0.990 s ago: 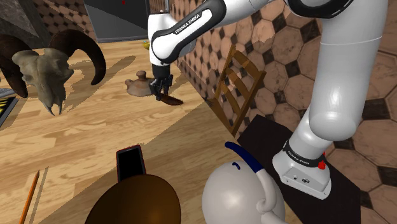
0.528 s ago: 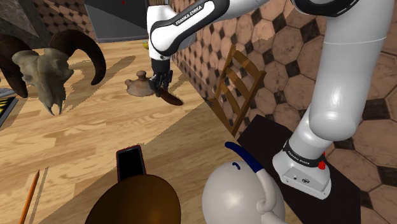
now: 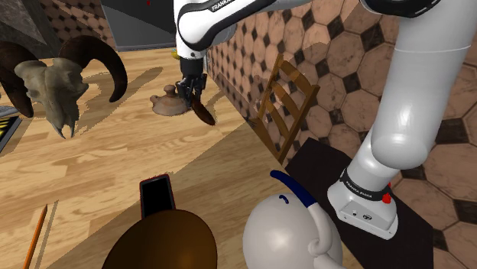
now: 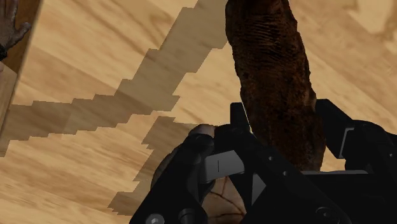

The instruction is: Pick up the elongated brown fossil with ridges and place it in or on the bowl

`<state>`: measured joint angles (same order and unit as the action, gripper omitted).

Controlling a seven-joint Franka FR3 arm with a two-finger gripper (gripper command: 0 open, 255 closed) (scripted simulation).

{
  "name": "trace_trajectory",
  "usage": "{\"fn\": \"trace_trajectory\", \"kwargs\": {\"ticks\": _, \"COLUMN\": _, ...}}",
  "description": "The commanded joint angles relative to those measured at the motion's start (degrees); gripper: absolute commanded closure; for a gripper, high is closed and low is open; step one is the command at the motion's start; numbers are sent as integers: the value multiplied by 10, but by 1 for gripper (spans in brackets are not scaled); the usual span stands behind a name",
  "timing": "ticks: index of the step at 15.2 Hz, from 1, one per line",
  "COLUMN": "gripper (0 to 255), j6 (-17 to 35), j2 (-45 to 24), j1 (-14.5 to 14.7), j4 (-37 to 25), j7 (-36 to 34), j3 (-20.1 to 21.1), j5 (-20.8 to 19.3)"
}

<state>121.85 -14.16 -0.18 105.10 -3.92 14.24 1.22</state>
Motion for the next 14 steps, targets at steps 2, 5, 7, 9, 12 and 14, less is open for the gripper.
{"fn": "trace_trajectory", "kwargs": {"ticks": 2, "gripper": 255, "j6": -20, "j2": 7, "j1": 0, "j4": -13, "j7": -1, "j3": 1, "j5": 2}}
{"fn": "trace_trajectory", "kwargs": {"ticks": 5, "gripper": 255, "j6": -41, "j2": 14, "j1": -1, "j4": -27, "j7": -1, "j3": 1, "j5": 3}}
{"fn": "trace_trajectory", "kwargs": {"ticks": 7, "gripper": 255, "j6": -55, "j2": 18, "j1": -1, "j4": -37, "j7": -1, "j3": 1, "j5": 4}}
{"fn": "trace_trajectory", "kwargs": {"ticks": 9, "gripper": 255, "j6": -70, "j2": 22, "j1": -1, "j4": -48, "j7": -1, "j3": 2, "j5": 5}}
{"fn": "trace_trajectory", "kwargs": {"ticks": 12, "gripper": 255, "j6": -91, "j2": 26, "j1": -1, "j4": -65, "j7": -2, "j3": 2, "j5": 5}}
{"fn": "trace_trajectory", "kwargs": {"ticks": 14, "gripper": 255, "j6": -106, "j2": 29, "j1": -1, "j4": -78, "j7": -2, "j3": 2, "j5": 6}}
